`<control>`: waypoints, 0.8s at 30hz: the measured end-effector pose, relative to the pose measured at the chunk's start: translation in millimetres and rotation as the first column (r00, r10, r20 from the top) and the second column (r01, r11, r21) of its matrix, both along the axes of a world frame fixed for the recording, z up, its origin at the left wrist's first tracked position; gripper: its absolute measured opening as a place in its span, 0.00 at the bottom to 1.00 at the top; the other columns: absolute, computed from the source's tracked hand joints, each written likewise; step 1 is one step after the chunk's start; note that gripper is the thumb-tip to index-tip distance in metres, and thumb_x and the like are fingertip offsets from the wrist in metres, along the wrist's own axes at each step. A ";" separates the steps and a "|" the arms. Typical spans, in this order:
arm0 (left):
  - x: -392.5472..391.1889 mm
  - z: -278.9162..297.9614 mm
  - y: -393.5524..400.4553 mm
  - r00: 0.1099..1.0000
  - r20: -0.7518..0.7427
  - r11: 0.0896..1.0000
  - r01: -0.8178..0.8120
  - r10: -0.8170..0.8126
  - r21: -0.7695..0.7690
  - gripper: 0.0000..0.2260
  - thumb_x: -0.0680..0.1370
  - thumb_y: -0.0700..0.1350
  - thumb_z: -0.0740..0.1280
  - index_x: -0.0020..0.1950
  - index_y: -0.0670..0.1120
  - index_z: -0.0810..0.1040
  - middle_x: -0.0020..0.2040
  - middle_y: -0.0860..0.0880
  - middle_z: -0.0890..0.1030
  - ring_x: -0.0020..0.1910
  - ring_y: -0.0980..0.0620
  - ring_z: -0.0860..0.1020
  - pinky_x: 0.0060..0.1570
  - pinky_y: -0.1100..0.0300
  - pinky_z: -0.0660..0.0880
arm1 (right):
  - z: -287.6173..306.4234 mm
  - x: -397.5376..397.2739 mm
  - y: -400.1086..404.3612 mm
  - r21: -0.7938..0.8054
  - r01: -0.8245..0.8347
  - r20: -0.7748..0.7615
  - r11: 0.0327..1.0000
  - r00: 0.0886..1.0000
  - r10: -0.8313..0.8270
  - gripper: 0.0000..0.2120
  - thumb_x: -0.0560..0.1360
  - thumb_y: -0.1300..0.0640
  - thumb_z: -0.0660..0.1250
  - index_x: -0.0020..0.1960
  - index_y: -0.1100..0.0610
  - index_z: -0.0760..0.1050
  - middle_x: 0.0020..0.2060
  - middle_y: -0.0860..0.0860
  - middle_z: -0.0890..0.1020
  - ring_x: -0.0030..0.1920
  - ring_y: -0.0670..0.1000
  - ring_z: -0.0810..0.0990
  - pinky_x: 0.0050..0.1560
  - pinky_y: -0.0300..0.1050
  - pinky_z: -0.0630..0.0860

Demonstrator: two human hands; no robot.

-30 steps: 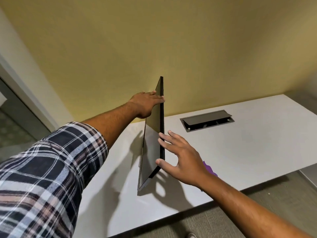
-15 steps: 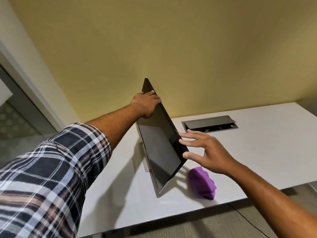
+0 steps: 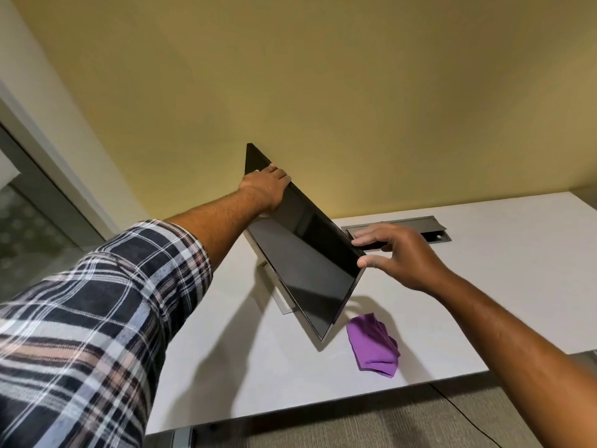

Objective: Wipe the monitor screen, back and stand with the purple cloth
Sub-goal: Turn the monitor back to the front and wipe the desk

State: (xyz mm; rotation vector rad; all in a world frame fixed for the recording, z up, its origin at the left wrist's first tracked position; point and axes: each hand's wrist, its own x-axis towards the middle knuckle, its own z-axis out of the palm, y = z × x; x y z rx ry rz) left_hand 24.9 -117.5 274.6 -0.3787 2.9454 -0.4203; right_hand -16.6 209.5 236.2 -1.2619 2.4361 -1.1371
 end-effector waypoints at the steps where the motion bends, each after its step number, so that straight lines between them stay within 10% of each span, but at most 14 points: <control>1: -2.1 -1.7 -1.7 1.000 -0.006 1.000 -0.006 0.006 -0.003 0.34 0.80 0.33 0.60 0.83 0.49 0.51 0.83 0.50 0.53 0.82 0.48 0.48 0.76 0.46 0.57 | 1.4 -5.6 1.3 -0.007 0.025 0.012 1.000 1.000 -0.025 0.16 0.69 0.55 0.84 0.54 0.45 0.86 0.58 0.40 0.85 0.57 0.41 0.83 0.61 0.52 0.81; 7: -14.0 -6.1 -6.9 0.999 -0.032 0.999 -0.025 0.024 -0.026 0.33 0.80 0.34 0.61 0.82 0.47 0.53 0.82 0.48 0.54 0.82 0.47 0.49 0.78 0.47 0.55 | 7.5 -39.3 1.0 0.031 0.143 0.042 0.989 0.989 -0.145 0.12 0.63 0.52 0.86 0.41 0.43 0.85 0.39 0.39 0.87 0.42 0.43 0.85 0.50 0.53 0.83; 11: -20.5 -6.8 -13.7 0.998 -0.042 0.998 -0.046 0.044 -0.036 0.33 0.79 0.35 0.63 0.82 0.47 0.54 0.82 0.47 0.55 0.82 0.47 0.49 0.78 0.47 0.55 | 18.0 -56.0 -2.9 0.071 0.169 -0.024 0.983 0.986 -0.168 0.08 0.66 0.54 0.85 0.41 0.51 0.87 0.36 0.40 0.85 0.40 0.41 0.82 0.37 0.32 0.73; 17: -23.3 -7.6 -32.4 0.994 -0.070 0.996 -0.084 0.083 -0.018 0.35 0.78 0.37 0.68 0.81 0.48 0.56 0.81 0.48 0.57 0.81 0.46 0.51 0.77 0.45 0.56 | 16.8 -101.3 -16.1 0.070 0.209 -0.056 0.975 0.977 -0.205 0.08 0.67 0.56 0.85 0.39 0.52 0.86 0.34 0.47 0.86 0.34 0.48 0.85 0.40 0.48 0.84; 24: -19.8 -7.1 -48.6 0.990 -0.113 0.996 -0.088 0.085 -0.022 0.30 0.78 0.37 0.65 0.79 0.46 0.60 0.78 0.47 0.62 0.78 0.46 0.60 0.74 0.47 0.64 | 31.8 -152.9 -44.9 0.136 0.190 -0.058 0.972 0.981 -0.184 0.07 0.68 0.61 0.83 0.40 0.58 0.85 0.32 0.51 0.86 0.33 0.48 0.87 0.42 0.42 0.84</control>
